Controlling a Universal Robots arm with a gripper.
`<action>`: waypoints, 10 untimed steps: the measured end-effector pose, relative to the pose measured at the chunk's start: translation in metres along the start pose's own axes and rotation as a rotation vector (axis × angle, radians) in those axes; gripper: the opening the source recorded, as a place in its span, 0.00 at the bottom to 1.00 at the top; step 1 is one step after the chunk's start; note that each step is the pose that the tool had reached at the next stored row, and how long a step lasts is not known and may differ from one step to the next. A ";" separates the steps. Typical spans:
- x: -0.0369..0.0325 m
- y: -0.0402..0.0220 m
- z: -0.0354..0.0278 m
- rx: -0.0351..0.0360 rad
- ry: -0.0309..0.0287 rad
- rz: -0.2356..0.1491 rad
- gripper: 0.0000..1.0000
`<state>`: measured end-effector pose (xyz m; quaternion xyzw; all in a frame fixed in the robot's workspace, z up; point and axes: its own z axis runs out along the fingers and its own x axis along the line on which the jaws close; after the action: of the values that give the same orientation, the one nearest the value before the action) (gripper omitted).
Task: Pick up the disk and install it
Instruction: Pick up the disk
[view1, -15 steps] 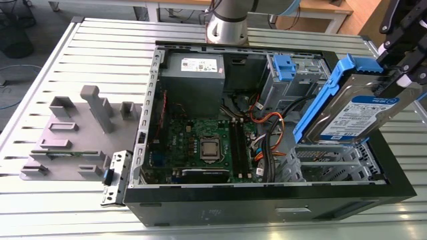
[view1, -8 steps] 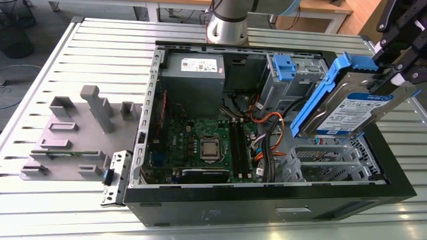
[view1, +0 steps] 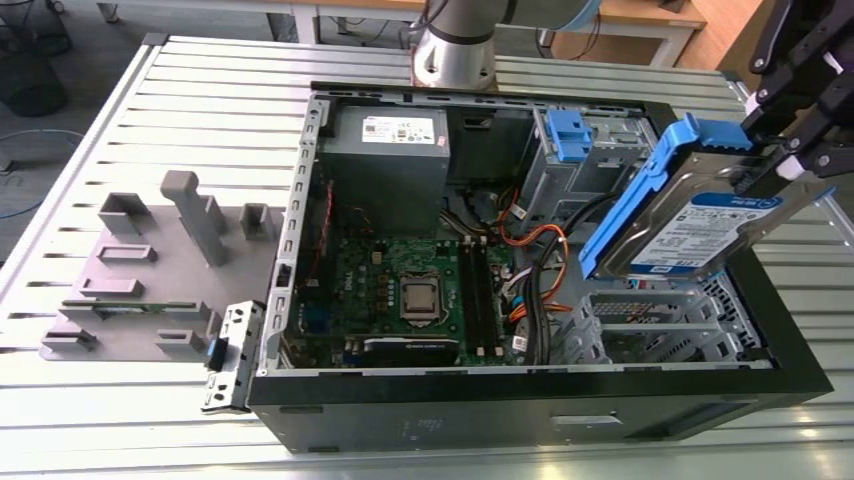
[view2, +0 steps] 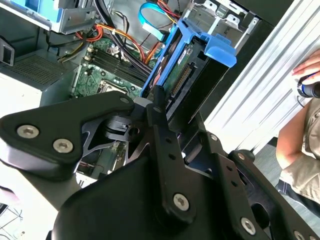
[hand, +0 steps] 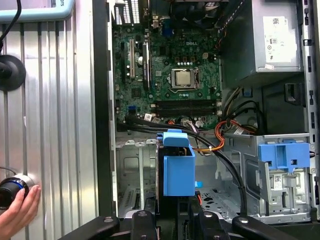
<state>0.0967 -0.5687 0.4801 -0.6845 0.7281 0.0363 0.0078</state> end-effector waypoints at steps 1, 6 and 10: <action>0.0001 -0.0009 0.0006 -0.0029 0.0001 0.000 0.35; -0.0002 -0.0053 0.0015 -0.0176 0.0011 0.001 0.35; -0.0002 -0.0054 0.0015 -0.0177 0.0011 0.001 0.35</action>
<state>0.1020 -0.5687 0.4784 -0.6841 0.7281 0.0424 0.0014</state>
